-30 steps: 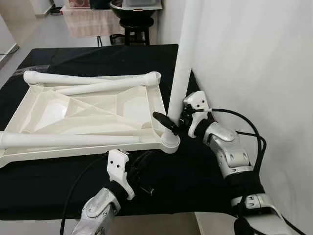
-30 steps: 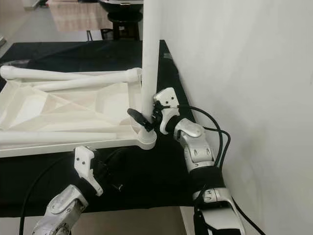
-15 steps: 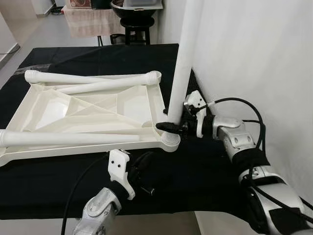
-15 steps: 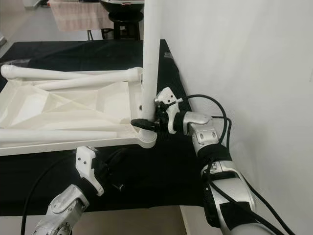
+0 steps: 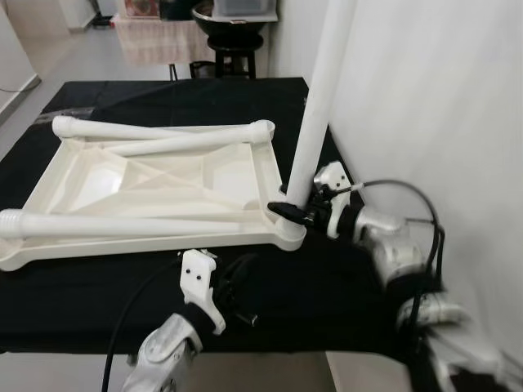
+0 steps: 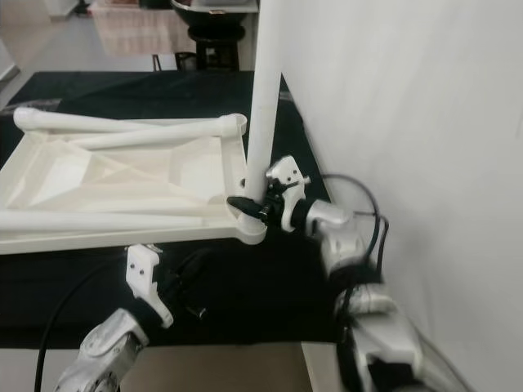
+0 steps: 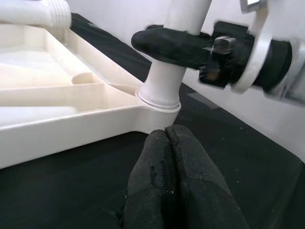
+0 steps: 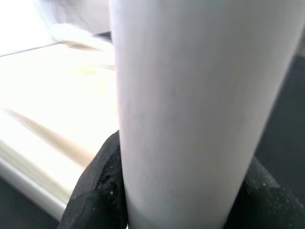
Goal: Building children table
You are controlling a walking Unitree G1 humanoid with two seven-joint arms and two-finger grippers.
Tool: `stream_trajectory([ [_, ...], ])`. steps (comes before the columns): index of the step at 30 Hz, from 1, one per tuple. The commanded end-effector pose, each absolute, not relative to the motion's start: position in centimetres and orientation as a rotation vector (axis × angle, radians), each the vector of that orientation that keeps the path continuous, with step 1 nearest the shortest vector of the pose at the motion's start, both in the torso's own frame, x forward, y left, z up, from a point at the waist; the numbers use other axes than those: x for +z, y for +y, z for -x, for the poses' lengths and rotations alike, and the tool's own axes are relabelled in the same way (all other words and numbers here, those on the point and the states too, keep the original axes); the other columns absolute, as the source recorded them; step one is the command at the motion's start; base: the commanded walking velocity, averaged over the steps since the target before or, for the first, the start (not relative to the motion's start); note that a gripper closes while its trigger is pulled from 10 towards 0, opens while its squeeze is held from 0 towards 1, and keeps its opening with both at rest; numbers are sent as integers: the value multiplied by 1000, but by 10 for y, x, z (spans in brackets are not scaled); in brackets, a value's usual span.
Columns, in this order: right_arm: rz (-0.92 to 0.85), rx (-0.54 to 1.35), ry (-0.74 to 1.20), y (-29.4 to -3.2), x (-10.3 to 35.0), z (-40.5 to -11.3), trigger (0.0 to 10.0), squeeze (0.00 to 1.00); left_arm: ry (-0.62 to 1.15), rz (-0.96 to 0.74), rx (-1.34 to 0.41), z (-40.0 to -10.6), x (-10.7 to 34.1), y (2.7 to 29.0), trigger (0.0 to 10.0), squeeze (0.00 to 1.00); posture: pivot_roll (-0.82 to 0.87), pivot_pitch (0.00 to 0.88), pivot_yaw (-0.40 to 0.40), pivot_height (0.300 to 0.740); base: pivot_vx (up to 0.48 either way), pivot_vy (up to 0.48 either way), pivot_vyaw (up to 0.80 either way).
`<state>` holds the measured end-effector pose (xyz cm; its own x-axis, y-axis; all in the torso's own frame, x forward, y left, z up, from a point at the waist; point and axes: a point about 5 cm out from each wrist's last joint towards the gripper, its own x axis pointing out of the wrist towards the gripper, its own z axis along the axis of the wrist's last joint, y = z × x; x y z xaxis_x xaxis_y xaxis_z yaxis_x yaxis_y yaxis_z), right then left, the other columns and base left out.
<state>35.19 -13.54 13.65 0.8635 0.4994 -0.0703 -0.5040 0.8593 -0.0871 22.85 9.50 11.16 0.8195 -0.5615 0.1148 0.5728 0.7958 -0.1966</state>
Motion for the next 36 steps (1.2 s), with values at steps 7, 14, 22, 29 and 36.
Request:
stream_trajectory([
  [7, 170, 366, 185, -113, 105, -318, 0, 0, -39, 225, -620, -229, 112, 99, 10000, 0, 55, 74, -26, 740, 0, 0, 0],
  [14, 171, 408, 193, -104, 104, -316, 10000, 0, -47, 217, -601, -230, 112, 100, 10000, 0, 49, 68, -21, 740, 0, 0, 0],
  [22, 5, 694, -36, -92, 164, -326, 10000, 0, -43, 223, -608, -231, 112, 99, 10000, 0, 52, 59, -19, 740, 0, 0, 0],
  [29, 78, 903, -82, -92, 183, -334, 10000, 0, -44, 225, -607, -232, 112, 97, 10000, 0, 58, 58, -29, 740, 0, 0, 0],
  [36, 217, 1141, 37, -94, 177, -347, 10000, 0, -49, 231, -603, -232, 112, 95, 10000, 0, 67, 58, -39, 740, 0, 0, 0],
])
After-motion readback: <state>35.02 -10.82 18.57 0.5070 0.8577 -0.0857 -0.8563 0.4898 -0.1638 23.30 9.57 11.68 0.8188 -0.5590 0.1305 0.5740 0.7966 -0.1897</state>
